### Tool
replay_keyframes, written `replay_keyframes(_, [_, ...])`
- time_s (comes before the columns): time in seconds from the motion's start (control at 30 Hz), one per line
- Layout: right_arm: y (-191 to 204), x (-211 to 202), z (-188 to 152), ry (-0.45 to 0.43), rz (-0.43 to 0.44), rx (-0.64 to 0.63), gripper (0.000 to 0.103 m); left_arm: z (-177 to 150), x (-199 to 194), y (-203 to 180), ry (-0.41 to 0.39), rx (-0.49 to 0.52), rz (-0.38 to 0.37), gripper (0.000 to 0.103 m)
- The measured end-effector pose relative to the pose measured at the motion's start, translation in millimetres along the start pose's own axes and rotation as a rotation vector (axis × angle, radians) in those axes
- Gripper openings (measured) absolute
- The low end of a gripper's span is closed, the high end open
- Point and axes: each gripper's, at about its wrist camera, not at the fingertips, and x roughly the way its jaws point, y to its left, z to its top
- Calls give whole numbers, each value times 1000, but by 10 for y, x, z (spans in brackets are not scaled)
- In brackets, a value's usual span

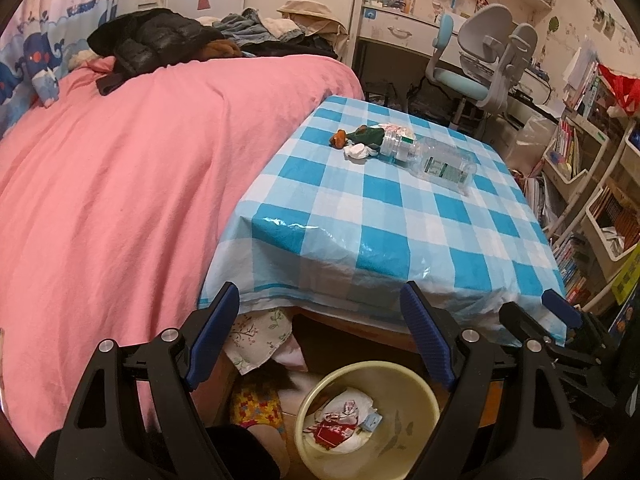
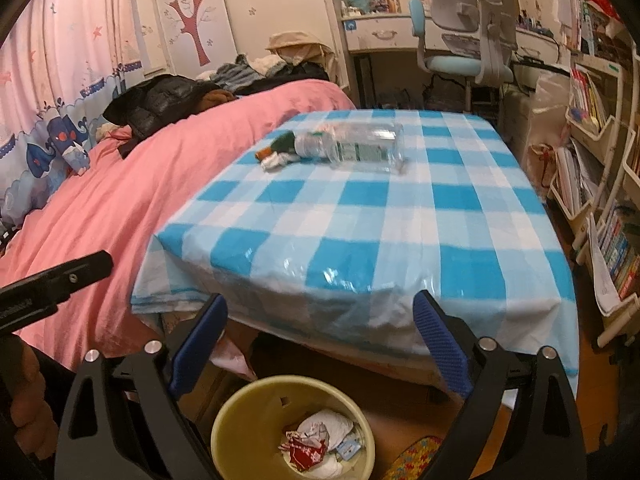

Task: Collect trash
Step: 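Move both tools over the table toward the plastic bottle and tissue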

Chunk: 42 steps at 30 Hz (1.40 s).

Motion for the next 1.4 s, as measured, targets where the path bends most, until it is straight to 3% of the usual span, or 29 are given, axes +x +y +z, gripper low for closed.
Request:
replay_keyframes(0.23, [8, 130, 263, -2, 20, -43, 91, 223, 125, -36, 10, 27, -6, 79])
replay_keyframes(0.53, [58, 429, 650, 38, 9, -198, 93, 633, 471, 12, 45, 16, -14, 79])
replay_keyframes(0.73, [-17, 790, 965, 59, -40, -301, 93, 950, 840, -157, 56, 95, -9, 79])
replay_keyframes(1.0, [-39, 1376, 1400, 133, -86, -483, 93, 1357, 1520, -196, 104, 62, -64, 79])
replay_keyframes(1.17, [19, 1724, 1512, 212, -78, -589, 93, 1510, 1907, -250, 125, 80, -56, 79])
replay_keyframes(1.4, [29, 2122, 1570, 286, -102, -694, 93, 1702, 2383, -317, 165, 65, -89, 69])
